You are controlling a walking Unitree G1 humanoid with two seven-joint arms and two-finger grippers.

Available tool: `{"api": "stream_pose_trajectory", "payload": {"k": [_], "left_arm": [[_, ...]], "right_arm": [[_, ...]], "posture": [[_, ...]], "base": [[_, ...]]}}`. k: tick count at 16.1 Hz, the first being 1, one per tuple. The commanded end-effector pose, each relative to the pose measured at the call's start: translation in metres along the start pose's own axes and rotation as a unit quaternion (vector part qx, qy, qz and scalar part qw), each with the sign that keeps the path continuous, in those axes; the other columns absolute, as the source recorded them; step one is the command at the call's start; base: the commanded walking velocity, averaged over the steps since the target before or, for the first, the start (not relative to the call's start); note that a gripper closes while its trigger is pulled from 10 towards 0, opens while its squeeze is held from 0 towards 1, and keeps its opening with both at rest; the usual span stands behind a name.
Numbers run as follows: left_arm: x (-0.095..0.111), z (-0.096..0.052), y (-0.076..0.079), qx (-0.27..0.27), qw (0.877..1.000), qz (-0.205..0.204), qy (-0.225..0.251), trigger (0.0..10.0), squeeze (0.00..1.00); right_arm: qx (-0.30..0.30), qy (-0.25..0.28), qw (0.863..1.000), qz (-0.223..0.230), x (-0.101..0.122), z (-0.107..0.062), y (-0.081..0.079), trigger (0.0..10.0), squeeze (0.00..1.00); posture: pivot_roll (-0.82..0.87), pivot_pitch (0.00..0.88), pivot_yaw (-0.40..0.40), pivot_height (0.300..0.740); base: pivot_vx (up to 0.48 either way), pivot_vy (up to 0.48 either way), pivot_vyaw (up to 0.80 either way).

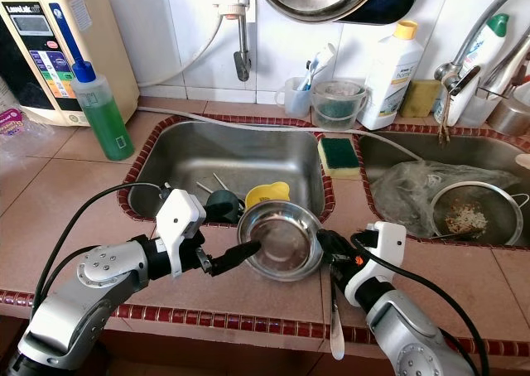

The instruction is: Kitchen organization

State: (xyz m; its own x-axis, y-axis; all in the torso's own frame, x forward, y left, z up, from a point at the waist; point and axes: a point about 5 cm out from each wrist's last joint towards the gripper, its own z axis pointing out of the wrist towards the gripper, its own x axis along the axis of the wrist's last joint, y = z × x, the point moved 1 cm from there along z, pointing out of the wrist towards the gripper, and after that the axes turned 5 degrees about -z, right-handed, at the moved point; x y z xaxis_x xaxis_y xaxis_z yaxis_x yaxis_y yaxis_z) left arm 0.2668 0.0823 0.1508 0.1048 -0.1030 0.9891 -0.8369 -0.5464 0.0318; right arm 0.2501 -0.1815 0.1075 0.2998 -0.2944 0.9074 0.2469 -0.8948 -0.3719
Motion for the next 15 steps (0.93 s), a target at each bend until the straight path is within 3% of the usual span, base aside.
{"api": "stream_pose_trajectory", "payload": {"k": [1, 9, 10, 11, 12, 13, 15], "left_arm": [[0.006, -0.002, -0.002, 0.006, 1.000, 0.011, 0.005, 10.0, 0.00], [0.006, -0.003, -0.004, 0.012, 1.000, 0.008, 0.006, 10.0, 0.00], [0.006, -0.003, -0.004, 0.012, 1.000, 0.008, 0.006, 10.0, 0.00], [0.006, -0.004, -0.003, 0.014, 1.000, 0.007, 0.006, 10.0, 0.00], [0.006, -0.004, -0.004, 0.015, 1.000, 0.006, 0.006, 10.0, 0.00], [0.006, -0.004, -0.004, 0.016, 1.000, 0.006, 0.006, 10.0, 0.00], [0.005, -0.005, -0.003, 0.017, 1.000, 0.005, 0.006, 10.0, 0.00]], "right_arm": [[-0.011, -0.015, 1.000, 0.000, -0.004, -0.002, 0.004, 2.6, 0.00], [-0.009, -0.002, 1.000, 0.002, -0.001, 0.001, 0.003, 2.8, 0.00], [-0.008, 0.003, 1.000, 0.004, 0.000, 0.001, 0.003, 2.6, 0.00], [-0.011, 0.033, 0.999, 0.019, 0.007, 0.004, 0.003, 1.1, 0.00], [-0.008, 0.040, 0.999, 0.022, 0.008, 0.004, 0.002, 0.7, 0.00], [-0.008, 0.041, 0.999, 0.021, 0.008, 0.004, 0.003, 0.5, 0.00], [-0.008, 0.047, 0.999, 0.018, 0.009, 0.003, 0.004, 1.3, 0.00]], "posture": [[-0.17, 0.059, 0.020, 0.740], [-0.16, 0.062, 0.022, 0.740], [-0.16, 0.062, 0.022, 0.740], [-0.16, 0.062, 0.022, 0.740], [-0.16, 0.062, 0.022, 0.740], [-0.16, 0.062, 0.022, 0.740], [-0.16, 0.057, 0.024, 0.740]], "base": [[0.000, 0.000, 0.00], [0.000, 0.000, 0.00], [0.000, 0.000, 0.00], [0.000, 0.000, 0.00], [0.000, 0.000, 0.00], [0.000, 0.000, 0.00], [0.000, 0.000, 0.00]]}}
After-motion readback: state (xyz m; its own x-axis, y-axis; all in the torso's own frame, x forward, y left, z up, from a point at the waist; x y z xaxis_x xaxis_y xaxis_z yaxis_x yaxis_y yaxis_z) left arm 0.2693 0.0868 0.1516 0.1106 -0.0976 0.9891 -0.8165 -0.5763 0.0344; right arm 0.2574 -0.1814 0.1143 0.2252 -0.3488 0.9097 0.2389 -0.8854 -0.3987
